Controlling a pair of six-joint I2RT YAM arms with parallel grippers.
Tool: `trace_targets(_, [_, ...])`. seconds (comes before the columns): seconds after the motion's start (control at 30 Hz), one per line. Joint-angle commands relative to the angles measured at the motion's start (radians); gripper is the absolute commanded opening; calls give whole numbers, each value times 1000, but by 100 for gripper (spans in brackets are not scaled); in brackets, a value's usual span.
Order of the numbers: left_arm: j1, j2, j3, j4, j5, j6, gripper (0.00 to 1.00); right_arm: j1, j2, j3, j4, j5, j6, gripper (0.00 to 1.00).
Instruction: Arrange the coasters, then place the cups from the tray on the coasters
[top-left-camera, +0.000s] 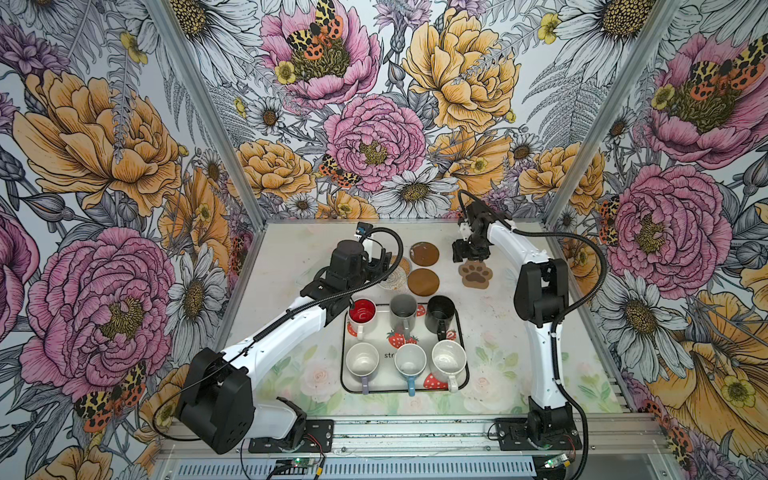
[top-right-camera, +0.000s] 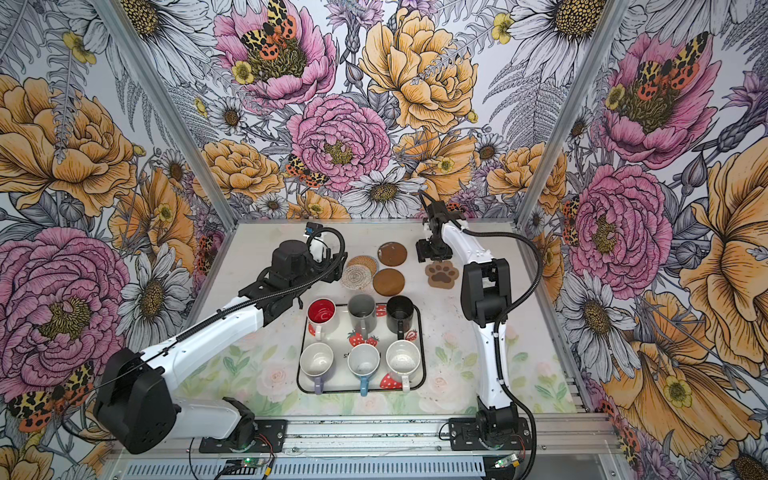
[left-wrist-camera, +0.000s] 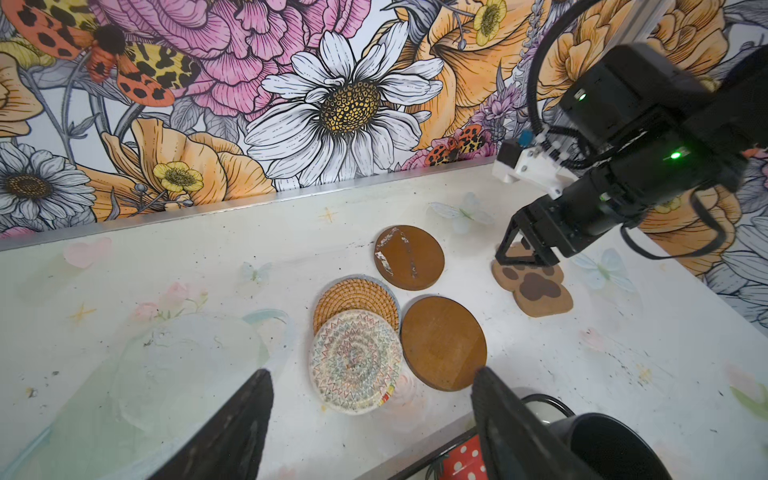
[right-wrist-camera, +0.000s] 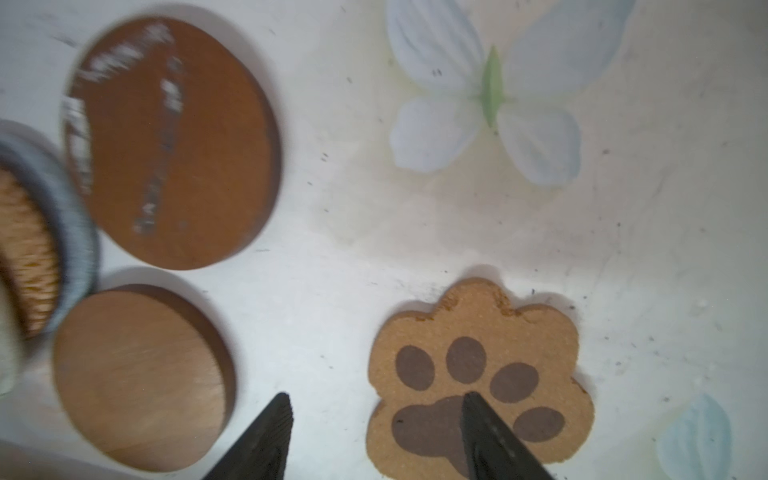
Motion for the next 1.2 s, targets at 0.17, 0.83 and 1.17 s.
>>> trace_targets(0.17, [180,142,91,-91,181,-99,74,113,-29,108,6,-200,71,66])
trace_targets(0.83, [323,502,187,-2,531,-187,67,228,139,79,130,-384,197,59])
trace_targets(1.17, [329,627,224,1,613,-213,61,232,146,21,178,-409,228,57])
